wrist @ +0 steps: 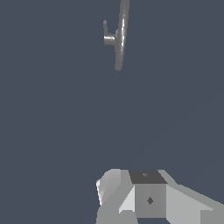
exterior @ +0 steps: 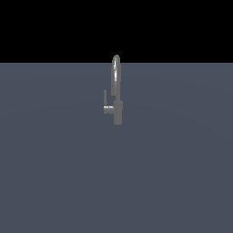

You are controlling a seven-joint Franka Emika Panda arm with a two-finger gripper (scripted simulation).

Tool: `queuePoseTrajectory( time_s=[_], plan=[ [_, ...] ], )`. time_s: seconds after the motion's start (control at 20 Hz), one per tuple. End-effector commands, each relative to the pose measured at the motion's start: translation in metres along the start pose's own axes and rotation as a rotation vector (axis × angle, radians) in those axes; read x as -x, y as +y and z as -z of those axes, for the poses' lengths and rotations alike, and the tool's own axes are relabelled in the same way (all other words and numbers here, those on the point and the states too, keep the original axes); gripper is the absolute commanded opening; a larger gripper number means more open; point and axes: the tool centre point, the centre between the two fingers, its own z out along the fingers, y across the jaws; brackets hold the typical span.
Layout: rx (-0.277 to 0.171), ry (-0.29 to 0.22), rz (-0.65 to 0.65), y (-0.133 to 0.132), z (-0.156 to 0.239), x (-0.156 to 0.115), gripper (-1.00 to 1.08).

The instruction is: Turn on the faucet by rotating a designated handle.

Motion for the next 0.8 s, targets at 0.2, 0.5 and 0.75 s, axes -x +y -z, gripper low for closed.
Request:
queuePoseTrajectory(
  time_s=[0.2,0.5,0.75],
  plan=[
    [0.003,0.002,-0.008,-0.0001,0.0001,-0.0006,-1.0],
    [0.013,0.006,-0.031,-0.0005,-0.0001,-0.0025,-1.0],
    [0.012,0.008,-0.033,-0.0005,0.0009,-0.0024,-1.0]
  ],
)
